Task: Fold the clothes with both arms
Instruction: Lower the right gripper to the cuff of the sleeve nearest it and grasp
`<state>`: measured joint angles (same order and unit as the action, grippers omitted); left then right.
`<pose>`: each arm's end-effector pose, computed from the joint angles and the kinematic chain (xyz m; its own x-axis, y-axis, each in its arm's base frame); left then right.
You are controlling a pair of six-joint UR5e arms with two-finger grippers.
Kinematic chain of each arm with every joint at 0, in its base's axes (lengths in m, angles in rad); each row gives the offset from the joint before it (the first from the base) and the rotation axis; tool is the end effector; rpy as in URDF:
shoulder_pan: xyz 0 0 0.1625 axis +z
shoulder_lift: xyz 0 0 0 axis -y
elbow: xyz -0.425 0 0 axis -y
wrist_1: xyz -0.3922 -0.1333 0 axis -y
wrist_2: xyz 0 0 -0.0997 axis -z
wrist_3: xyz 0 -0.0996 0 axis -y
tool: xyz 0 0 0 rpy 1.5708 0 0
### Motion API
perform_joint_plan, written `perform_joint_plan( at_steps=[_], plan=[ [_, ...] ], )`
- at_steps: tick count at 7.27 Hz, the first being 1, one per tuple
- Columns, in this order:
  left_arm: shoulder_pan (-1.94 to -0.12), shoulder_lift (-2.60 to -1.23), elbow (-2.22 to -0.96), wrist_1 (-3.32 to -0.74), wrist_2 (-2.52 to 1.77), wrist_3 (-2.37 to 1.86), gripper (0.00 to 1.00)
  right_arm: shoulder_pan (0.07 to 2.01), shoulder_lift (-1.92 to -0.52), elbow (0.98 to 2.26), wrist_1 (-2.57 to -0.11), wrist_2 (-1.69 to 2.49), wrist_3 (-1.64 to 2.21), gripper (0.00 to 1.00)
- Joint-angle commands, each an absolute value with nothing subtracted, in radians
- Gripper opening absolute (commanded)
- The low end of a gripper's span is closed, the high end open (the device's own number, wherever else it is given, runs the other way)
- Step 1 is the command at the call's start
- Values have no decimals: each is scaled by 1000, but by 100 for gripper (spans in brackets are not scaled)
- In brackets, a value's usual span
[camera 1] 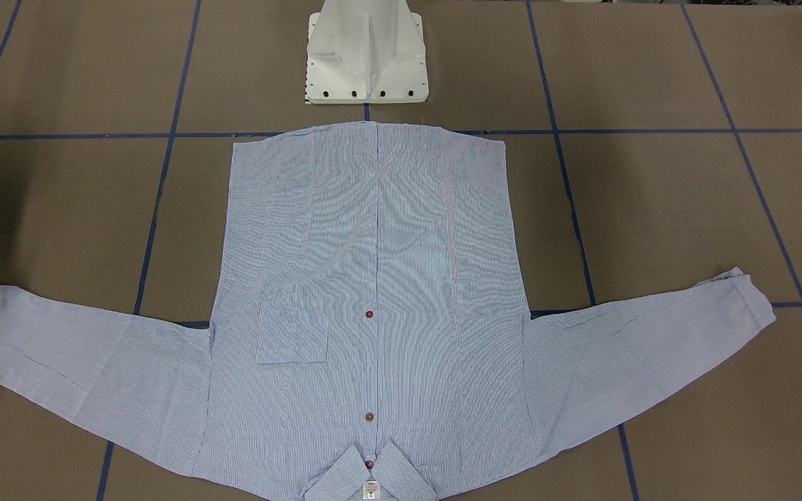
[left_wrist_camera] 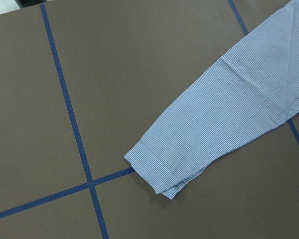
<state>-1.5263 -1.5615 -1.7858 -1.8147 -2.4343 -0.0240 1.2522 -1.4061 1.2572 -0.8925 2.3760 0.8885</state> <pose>-0.0354 -0.5000 0.5223 0.6352 0.3372 -0.6948 -0.0248 0.9081 0.4181 -0.1228 -0.5686 0.6492 0.5529 0.2813 0.7843 -0.2518 0.9537 -0.1645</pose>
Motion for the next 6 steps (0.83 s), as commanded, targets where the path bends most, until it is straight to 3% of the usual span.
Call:
perform_joint_plan(
  at_steps=[1, 6],
  plan=[
    [-1526, -1562, -1787, -1815, -2434, -23, 99, 1207, -1428, 1250, -851, 2369, 1052, 99],
    [-1526, -1563, -1789, -1815, -2434, -25, 99, 1146, -1459, 1255, -850, 2309, 1106, 92]
  ],
)
